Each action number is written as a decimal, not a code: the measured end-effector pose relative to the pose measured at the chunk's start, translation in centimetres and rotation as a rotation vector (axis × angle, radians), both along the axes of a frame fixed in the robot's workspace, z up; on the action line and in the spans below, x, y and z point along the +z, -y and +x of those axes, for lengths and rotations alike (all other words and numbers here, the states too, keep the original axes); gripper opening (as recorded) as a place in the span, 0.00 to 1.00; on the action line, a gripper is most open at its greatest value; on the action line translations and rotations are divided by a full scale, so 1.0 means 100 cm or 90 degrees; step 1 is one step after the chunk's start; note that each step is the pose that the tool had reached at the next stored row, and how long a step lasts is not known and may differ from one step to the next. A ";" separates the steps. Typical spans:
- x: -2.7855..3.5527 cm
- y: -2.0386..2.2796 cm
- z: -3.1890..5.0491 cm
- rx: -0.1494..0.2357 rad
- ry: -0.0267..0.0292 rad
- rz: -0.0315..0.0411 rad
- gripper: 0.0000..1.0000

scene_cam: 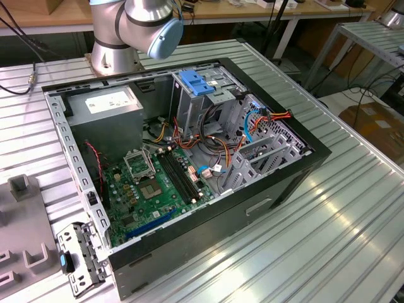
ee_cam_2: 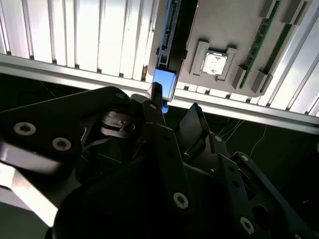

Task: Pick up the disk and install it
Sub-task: 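Pick up the disk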

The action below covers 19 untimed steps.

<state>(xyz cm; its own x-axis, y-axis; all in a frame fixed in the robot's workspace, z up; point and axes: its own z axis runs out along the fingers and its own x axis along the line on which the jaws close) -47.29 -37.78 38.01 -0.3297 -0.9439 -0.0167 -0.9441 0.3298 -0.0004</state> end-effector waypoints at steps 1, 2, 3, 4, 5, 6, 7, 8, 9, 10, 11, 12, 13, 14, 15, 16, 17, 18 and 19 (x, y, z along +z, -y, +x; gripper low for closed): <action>0.0000 0.0000 0.0000 0.000 0.0000 0.0000 0.42; 0.0000 0.0000 0.0000 0.000 0.0000 0.0000 0.42; 0.0000 0.0000 0.0000 0.000 0.0000 0.0000 0.42; 0.0000 0.0000 0.0000 0.001 -0.0001 0.0000 0.42; -0.0001 0.0000 0.0000 0.001 -0.0001 0.0000 0.42; -0.0002 0.0000 0.0000 0.003 0.0000 -0.0002 0.42; -0.0002 0.0000 0.0000 0.004 0.0000 -0.0003 0.43; -0.0002 0.0000 0.0000 0.005 0.0001 -0.0003 0.50; -0.0004 0.0000 0.0000 0.006 0.0001 -0.0003 0.50; -0.0010 0.0000 0.0001 0.009 0.0003 -0.0003 0.50; -0.0016 0.0000 0.0000 0.017 0.0004 -0.0003 0.50; -0.0025 0.0000 0.0000 0.032 0.0008 -0.0003 0.50; -0.0039 0.0000 0.0000 0.049 0.0015 -0.0003 0.50; -0.0059 0.0000 0.0000 0.068 0.0019 -0.0003 0.50; -0.0083 -0.0003 0.0000 0.076 0.0025 -0.0003 0.50; -0.0102 -0.0007 0.0001 0.079 0.0025 -0.0003 0.50; -0.0113 -0.0008 0.0001 0.080 0.0026 -0.0003 0.50; -0.0123 -0.0010 0.0000 0.080 0.0025 -0.0003 0.50; -0.0139 -0.0017 -0.0001 0.081 0.0026 -0.0003 0.50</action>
<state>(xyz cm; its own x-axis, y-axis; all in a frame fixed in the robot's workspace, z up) -47.30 -37.61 36.61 -0.2067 -0.9783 -0.0174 -0.9784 0.2068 -0.0044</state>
